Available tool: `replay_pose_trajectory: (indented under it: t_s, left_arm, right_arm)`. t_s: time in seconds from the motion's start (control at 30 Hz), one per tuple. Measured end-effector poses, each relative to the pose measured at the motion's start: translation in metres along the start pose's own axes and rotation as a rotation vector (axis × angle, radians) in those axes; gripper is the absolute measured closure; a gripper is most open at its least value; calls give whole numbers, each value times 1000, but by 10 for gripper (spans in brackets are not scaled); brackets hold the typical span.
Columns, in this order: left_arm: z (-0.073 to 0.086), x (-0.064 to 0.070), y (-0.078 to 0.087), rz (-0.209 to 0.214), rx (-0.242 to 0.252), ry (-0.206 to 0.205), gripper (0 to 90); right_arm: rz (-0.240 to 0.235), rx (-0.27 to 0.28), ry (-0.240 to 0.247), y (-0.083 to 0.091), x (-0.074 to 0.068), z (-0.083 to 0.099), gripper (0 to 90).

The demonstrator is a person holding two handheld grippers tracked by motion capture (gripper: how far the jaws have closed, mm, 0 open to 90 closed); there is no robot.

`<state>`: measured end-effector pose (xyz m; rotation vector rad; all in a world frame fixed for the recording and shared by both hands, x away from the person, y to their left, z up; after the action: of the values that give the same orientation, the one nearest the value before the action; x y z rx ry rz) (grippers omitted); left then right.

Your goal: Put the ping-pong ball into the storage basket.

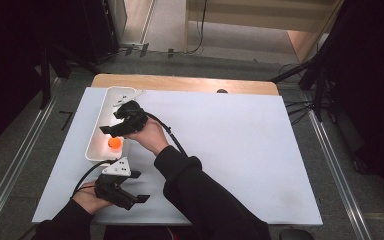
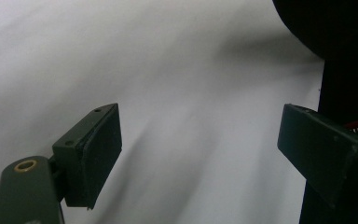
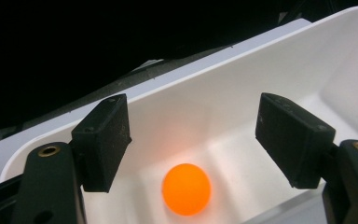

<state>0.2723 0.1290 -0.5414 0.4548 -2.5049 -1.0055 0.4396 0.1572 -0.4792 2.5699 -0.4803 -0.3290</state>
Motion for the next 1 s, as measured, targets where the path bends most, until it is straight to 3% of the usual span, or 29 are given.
replay_pose_trajectory:
  t_s: [0.5,1.0]
  left_arm:
    - [-1,-1,0,-5,7,-3,140]
    - [-1,-1,-2,-4,-1,1,139]
  right_arm:
    - [8,-14,4,26,7,4,252]
    - [32,-20,-14,55,18,21,252]
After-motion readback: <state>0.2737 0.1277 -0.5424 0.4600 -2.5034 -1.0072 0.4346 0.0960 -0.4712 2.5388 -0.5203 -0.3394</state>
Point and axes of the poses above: each handheld gripper's, and its own axes: y roughly backward along the jaws, z roughly out of its underside, x roughly to its right, the point moved 9 cm from there along -y, roughly forward along the jaws, and after that the axes turned 5 degrees about y, right-handed, at the moved point
